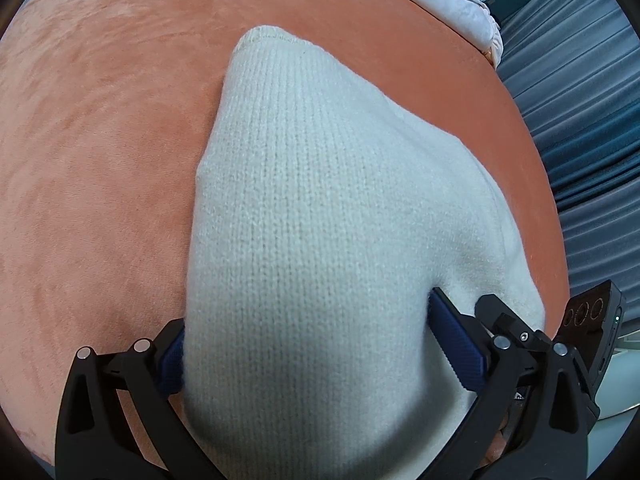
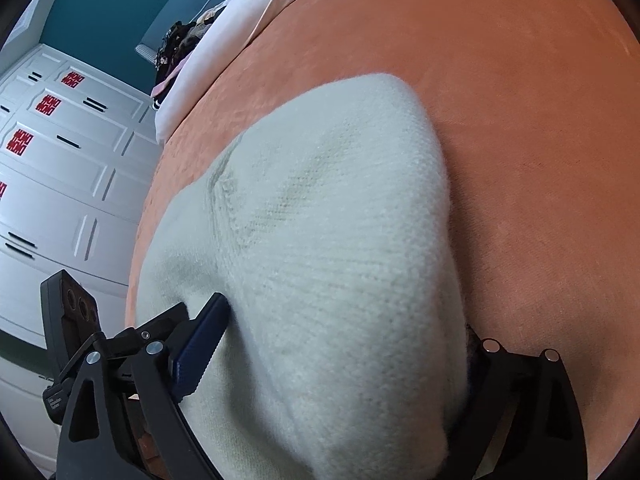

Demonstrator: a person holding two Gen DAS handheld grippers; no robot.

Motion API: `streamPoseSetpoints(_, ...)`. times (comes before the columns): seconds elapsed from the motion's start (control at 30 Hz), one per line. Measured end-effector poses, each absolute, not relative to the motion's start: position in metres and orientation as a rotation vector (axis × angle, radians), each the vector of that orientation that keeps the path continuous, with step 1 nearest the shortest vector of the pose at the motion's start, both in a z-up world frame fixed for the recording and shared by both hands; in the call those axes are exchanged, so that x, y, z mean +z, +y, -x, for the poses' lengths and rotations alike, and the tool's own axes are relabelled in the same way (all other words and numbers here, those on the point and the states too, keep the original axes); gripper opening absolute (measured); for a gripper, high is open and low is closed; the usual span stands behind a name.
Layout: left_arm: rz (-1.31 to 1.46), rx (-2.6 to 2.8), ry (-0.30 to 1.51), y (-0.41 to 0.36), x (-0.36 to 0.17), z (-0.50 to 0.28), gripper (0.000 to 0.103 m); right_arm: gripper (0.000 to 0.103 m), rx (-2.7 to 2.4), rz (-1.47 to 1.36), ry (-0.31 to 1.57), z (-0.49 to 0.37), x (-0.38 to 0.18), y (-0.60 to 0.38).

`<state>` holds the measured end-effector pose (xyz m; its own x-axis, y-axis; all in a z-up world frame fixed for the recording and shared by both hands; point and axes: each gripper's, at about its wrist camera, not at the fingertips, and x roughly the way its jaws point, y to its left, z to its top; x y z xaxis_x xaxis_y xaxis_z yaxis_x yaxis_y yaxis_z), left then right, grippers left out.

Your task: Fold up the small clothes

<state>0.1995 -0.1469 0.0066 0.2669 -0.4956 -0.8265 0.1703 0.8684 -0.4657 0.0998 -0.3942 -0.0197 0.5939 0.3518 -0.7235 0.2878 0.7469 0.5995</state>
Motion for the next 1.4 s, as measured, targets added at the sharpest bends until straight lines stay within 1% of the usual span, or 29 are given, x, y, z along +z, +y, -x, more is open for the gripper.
streamPoseSetpoints(0.1,0.326,-0.475,1.237,-0.134,0.013,-0.196,0.098,0.085,0.027,-0.774,0.968,-0.093,-0.013,-0.399)
streamPoseSetpoints(0.13,0.322,-0.478,1.233,-0.129,0.014,-0.194,0.098,0.081,0.015,-0.773,0.956,-0.086,-0.008,-0.402)
streamPoseSetpoints(0.2,0.306,-0.486,1.217,-0.122,0.016,-0.189,0.098,0.077,-0.024,-0.784,0.896,-0.070,0.004,-0.412)
streamPoseSetpoints(0.27,0.315,-0.490,1.208,-0.120,0.014,-0.187,0.098,0.058,-0.056,-0.815,0.845,-0.061,0.010,-0.423)
streamPoseSetpoints(0.3,0.330,-0.487,1.210,-0.119,0.013,-0.187,0.098,0.034,-0.050,-0.797,0.872,-0.066,0.009,-0.424)
streamPoseSetpoints(0.37,0.345,-0.465,1.214,-0.117,0.014,-0.186,0.098,0.018,-0.031,-0.677,0.926,-0.079,0.017,-0.415)
streamPoseSetpoints(0.4,0.340,-0.452,1.209,-0.115,0.016,-0.183,0.098,0.016,0.000,-0.609,0.899,-0.081,0.035,-0.406)
streamPoseSetpoints(0.5,0.304,-0.453,1.161,-0.114,0.028,-0.178,0.098,0.015,0.145,-0.611,0.731,-0.072,0.088,-0.397)
streamPoseSetpoints(0.53,0.299,-0.448,1.147,-0.112,0.031,-0.177,0.098,0.015,0.148,-0.594,0.711,-0.072,0.092,-0.398)
streamPoseSetpoints(0.57,0.287,-0.434,1.152,-0.112,0.031,-0.178,0.098,0.015,0.120,-0.579,0.730,-0.075,0.085,-0.401)
streamPoseSetpoints(0.6,0.280,-0.431,1.168,-0.113,0.029,-0.180,0.098,0.015,0.052,-0.566,0.810,-0.083,0.061,-0.409)
streamPoseSetpoints(0.67,0.299,-0.455,1.214,-0.118,0.021,-0.183,0.098,0.026,-0.040,-0.566,0.989,-0.095,0.012,-0.419)
streamPoseSetpoints(0.7,0.316,-0.452,1.217,-0.117,0.019,-0.183,0.098,0.038,-0.051,-0.609,0.951,-0.087,0.007,-0.425)
streamPoseSetpoints(0.77,0.336,-0.455,1.207,-0.114,0.018,-0.183,0.098,0.048,-0.053,-0.663,0.904,-0.075,0.017,-0.428)
streamPoseSetpoints(0.8,0.353,-0.461,1.208,-0.112,0.015,-0.183,0.098,0.060,-0.056,-0.667,0.900,-0.072,0.019,-0.429)
streamPoseSetpoints(0.83,0.387,-0.469,1.214,-0.108,0.011,-0.183,0.098,0.067,-0.055,-0.666,0.904,-0.071,0.019,-0.429)
streamPoseSetpoints(0.9,0.472,-0.492,1.234,-0.102,0.000,-0.184,0.098,0.069,-0.017,-0.675,0.950,-0.075,0.009,-0.425)
streamPoseSetpoints(0.97,0.473,-0.505,1.220,-0.102,-0.002,-0.183,0.098,0.074,0.046,-0.742,1.013,-0.081,-0.012,-0.421)
streamPoseSetpoints(1.0,0.459,-0.514,1.215,-0.104,-0.001,-0.184,0.098,0.079,0.060,-0.783,1.001,-0.081,-0.018,-0.419)
streamPoseSetpoints(1.03,0.443,-0.525,1.213,-0.106,0.000,-0.186,0.098,0.080,0.067,-0.795,0.973,-0.081,-0.020,-0.417)
streamPoseSetpoints(1.07,0.428,-0.535,1.219,-0.110,0.001,-0.190,0.098,0.078,0.073,-0.791,0.967,-0.084,-0.020,-0.409)
streamPoseSetpoints(1.1,0.409,-0.546,1.228,-0.113,0.003,-0.192,0.096,0.068,0.078,-0.789,0.967,-0.088,-0.019,-0.405)
streamPoseSetpoints(1.13,0.379,-0.546,1.236,-0.117,0.008,-0.193,0.093,0.054,0.079,-0.790,0.971,-0.092,-0.018,-0.400)
streamPoseSetpoints(1.17,0.365,-0.533,1.239,-0.119,0.013,-0.194,0.090,0.045,0.081,-0.782,0.967,-0.092,-0.015,-0.398)
streamPoseSetpoints(1.2,0.356,-0.529,1.238,-0.119,0.019,-0.194,0.084,0.037,0.086,-0.774,0.947,-0.091,-0.007,-0.397)
streamPoseSetpoints(1.23,0.341,-0.531,1.228,-0.119,0.027,-0.191,0.078,0.034,0.097,-0.780,0.923,-0.087,0.001,-0.397)
streamPoseSetpoints(1.3,0.313,-0.560,1.205,-0.117,0.043,-0.183,0.069,0.033,0.118,-0.784,0.876,-0.079,0.021,-0.390)
streamPoseSetpoints(1.33,0.308,-0.587,1.199,-0.117,0.052,-0.178,0.067,0.033,0.117,-0.761,0.857,-0.071,0.034,-0.385)
streamPoseSetpoints(1.4,0.296,-0.633,1.189,-0.119,0.069,-0.165,0.067,0.033,0.096,-0.722,0.825,-0.052,0.057,-0.377)
